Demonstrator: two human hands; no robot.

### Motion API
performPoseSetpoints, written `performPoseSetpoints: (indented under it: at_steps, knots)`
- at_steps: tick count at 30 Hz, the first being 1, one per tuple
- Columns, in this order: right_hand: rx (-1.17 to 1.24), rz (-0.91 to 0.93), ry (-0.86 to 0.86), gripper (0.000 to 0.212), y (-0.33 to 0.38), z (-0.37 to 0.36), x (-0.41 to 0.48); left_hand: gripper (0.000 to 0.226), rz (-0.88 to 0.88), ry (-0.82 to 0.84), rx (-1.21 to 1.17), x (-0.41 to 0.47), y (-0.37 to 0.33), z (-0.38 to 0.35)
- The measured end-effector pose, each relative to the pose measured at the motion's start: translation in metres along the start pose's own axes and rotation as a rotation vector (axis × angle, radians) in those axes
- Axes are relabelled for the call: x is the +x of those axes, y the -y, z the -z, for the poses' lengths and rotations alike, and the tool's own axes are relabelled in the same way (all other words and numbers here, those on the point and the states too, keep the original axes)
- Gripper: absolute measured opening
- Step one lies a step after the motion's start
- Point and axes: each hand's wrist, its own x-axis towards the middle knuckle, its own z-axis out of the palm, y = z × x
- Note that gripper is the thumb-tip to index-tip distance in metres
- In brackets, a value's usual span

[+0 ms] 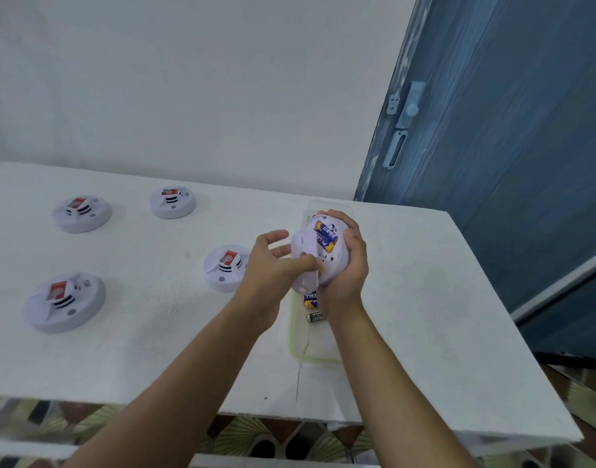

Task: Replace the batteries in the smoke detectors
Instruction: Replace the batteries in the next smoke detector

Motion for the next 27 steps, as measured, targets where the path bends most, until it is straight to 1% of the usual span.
performPoseSetpoints:
  at_steps: [2,4,6,9,12,17,19,23,27]
  knots:
    - [0.078,-0.085,-0.003,0.036,0.002,-0.001,0.001,0.079,-0.170,-0.030,0.130,-0.004,-0.002,-0.001]
    - [0.134,-0.172,0.024,0.036,0.005,-0.001,-0.001,0.075,-0.334,-0.011,0.298,-0.009,-0.007,-0.003]
    - [0.184,-0.232,0.044,0.040,0.006,-0.002,-0.003,0.072,-0.428,0.017,0.444,-0.010,-0.011,-0.004]
    - [0.243,-0.277,0.030,0.050,0.010,-0.005,-0.004,0.062,-0.465,0.025,0.588,-0.010,-0.012,-0.004]
    - [0.258,-0.289,0.029,0.050,0.010,-0.007,-0.004,0.056,-0.511,0.013,0.647,-0.010,-0.010,-0.003]
    - [0.260,-0.307,0.018,0.052,0.012,-0.007,-0.002,0.057,-0.522,-0.034,0.623,-0.010,-0.011,-0.006]
    - [0.265,-0.299,0.023,0.049,0.012,-0.006,-0.001,0.058,-0.518,-0.046,0.628,-0.010,-0.012,-0.006]
    - [0.261,-0.286,0.021,0.049,0.013,-0.005,-0.001,0.053,-0.521,-0.085,0.640,-0.011,-0.014,-0.005]
    - [0.257,-0.266,0.012,0.039,0.014,-0.005,0.000,0.052,-0.510,-0.058,0.658,-0.011,-0.011,-0.005]
